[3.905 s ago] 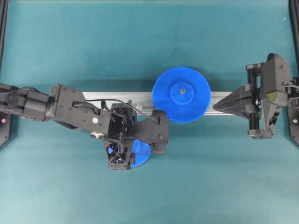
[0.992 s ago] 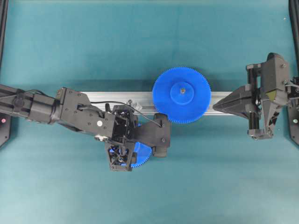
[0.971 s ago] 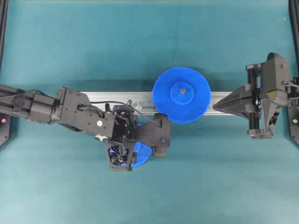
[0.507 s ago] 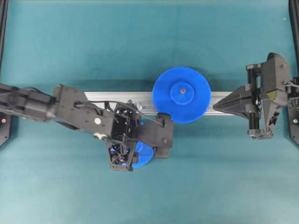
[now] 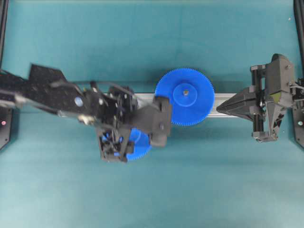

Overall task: Insert the small gear onto the shaft.
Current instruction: 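Carry the gear to the left shaft on the rail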

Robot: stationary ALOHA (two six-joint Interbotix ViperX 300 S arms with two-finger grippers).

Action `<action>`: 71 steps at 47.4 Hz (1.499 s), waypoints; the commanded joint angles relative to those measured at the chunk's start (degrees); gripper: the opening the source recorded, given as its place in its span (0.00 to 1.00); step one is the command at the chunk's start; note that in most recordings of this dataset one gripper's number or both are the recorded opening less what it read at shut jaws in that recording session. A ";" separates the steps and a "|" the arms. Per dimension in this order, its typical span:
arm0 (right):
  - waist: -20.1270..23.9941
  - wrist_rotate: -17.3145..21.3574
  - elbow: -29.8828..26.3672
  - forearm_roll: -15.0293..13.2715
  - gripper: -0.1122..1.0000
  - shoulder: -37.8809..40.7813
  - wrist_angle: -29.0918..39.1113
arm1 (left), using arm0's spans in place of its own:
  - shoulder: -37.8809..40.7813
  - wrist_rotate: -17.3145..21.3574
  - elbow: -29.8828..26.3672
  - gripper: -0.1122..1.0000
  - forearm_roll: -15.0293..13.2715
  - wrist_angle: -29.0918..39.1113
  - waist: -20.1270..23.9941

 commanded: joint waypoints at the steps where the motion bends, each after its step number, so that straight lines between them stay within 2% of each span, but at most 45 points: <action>1: -0.09 0.44 -0.53 0.18 0.13 -0.18 -0.53 | -3.08 0.70 -2.99 0.72 0.18 1.41 0.79; 20: 0.00 0.44 -0.26 0.09 0.13 -0.18 -1.05 | -2.90 7.03 -8.26 0.72 0.26 7.29 5.54; 52: -0.09 0.44 -0.18 0.18 0.13 -0.18 -1.23 | 0.44 7.56 -7.47 0.72 0.26 7.47 8.88; 71: -0.09 0.44 -0.09 0.18 0.13 -0.18 -1.49 | 1.67 7.38 -4.48 0.72 0.26 3.34 9.67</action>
